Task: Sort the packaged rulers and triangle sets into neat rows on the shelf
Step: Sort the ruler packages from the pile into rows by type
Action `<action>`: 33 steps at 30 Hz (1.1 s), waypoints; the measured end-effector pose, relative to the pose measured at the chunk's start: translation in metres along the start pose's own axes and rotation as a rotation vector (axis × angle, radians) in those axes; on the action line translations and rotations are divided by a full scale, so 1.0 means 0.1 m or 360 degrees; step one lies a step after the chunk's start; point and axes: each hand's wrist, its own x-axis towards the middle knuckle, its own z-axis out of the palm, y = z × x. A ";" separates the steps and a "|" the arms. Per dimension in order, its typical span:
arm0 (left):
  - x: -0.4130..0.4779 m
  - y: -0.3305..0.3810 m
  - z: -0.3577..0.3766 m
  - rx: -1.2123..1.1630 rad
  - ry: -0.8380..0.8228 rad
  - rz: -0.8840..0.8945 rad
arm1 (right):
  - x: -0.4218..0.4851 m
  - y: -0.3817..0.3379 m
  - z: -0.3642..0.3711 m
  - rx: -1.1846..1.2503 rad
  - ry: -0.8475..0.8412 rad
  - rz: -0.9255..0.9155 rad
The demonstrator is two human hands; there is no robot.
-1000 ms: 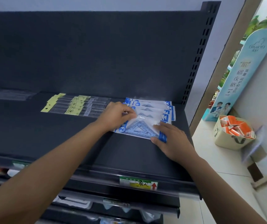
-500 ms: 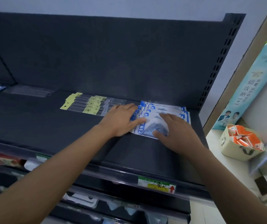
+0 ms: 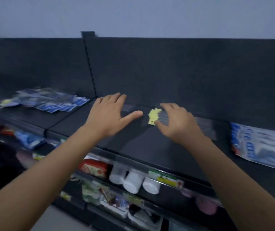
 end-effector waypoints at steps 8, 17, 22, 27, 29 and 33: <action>-0.29 -1.91 -0.05 0.0257 -0.0131 -0.0364 | 0.76 -1.56 0.71 0.0184 -0.0125 -0.0172; 0.05 -3.64 0.45 0.0204 -0.0291 -0.0628 | 1.90 -3.01 1.58 0.0497 -0.0097 -0.0284; 0.38 -4.61 0.64 0.0216 -0.0359 -0.0645 | 2.58 -3.63 1.98 0.0507 -0.0193 -0.0242; 0.57 -5.38 0.84 0.0158 -0.0446 -0.0709 | 3.01 -4.15 2.29 0.0473 -0.0202 -0.0267; 0.66 -5.67 0.96 0.0138 -0.0468 -0.0670 | 3.18 -4.31 2.42 0.0405 -0.0209 -0.0274; 0.95 -6.26 1.27 0.0039 -0.0462 -0.0546 | 3.55 -4.61 2.71 0.0277 -0.0255 -0.0195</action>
